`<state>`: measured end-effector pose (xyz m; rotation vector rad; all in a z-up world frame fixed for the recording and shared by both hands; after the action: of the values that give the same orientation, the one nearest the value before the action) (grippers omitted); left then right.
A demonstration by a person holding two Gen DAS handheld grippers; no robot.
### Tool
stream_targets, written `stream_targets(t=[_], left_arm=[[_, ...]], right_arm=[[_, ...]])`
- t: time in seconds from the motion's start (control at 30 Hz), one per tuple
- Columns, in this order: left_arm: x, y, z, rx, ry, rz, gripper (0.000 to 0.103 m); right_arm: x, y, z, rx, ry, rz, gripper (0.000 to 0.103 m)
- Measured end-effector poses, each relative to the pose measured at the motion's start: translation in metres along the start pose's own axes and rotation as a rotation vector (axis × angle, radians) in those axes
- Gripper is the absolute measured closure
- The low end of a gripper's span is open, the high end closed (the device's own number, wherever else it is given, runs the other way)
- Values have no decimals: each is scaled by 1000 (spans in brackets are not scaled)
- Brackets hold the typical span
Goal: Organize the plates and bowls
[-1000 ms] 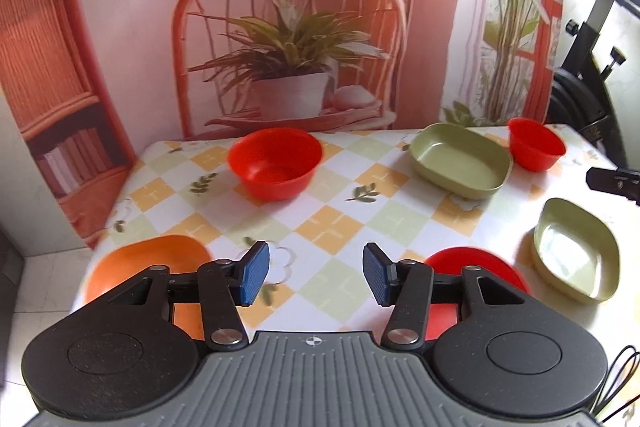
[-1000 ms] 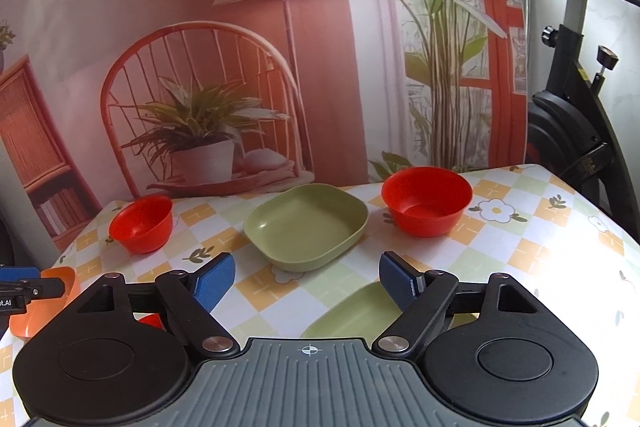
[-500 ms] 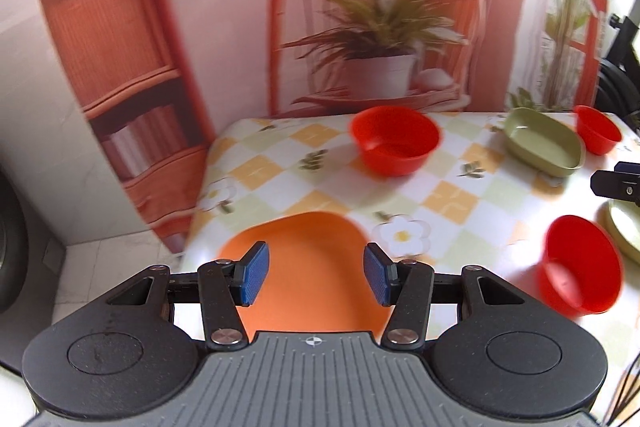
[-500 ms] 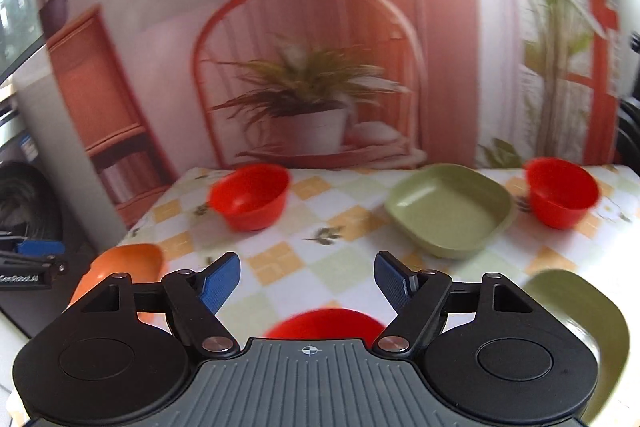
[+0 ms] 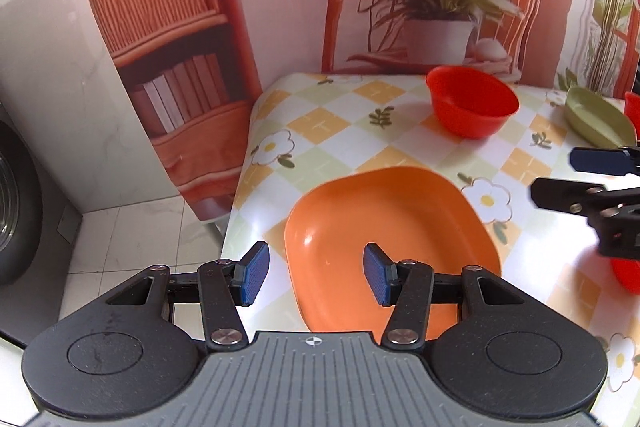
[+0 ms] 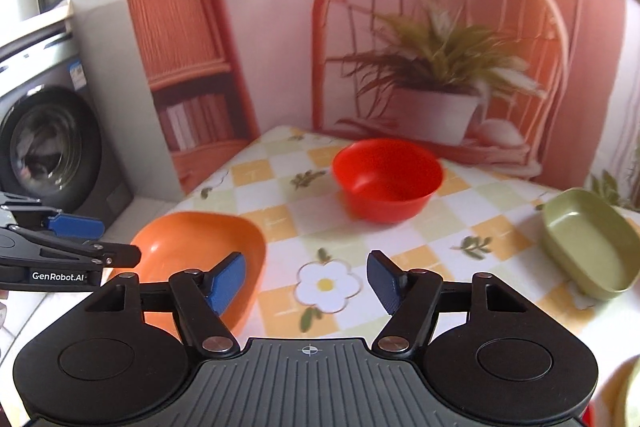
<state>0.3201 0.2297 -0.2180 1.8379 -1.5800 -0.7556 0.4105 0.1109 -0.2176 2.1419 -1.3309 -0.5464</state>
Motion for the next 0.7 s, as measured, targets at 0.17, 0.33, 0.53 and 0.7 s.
stream_targets(t=[0.17, 0.33, 0.53, 0.7], left_arm=[[1, -8, 7, -20, -4, 4, 48], [-1, -14, 10, -36, 2, 9, 48], [0, -18, 11, -44, 7, 15, 48], [-2, -20, 12, -34, 42, 24, 48]], right_arm=[[-14, -11, 13, -42, -7, -46, 45], [-22, -15, 17, -50, 5, -64, 48], [-25, -19, 21, -68, 4, -77, 52], [-27, -23, 22, -80, 9, -80, 55]])
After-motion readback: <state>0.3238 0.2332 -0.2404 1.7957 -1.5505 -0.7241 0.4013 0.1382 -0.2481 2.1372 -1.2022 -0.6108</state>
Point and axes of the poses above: each gripper's, at about its wrist camera, not at the fingertips, and y roughly against the way its jaws point, x to its right, z to its underside, the point moved 10 cm from there along -y, roughly the way its jaws point, and after that the axes turned 7 degrees about y, right-handed, at the moved point
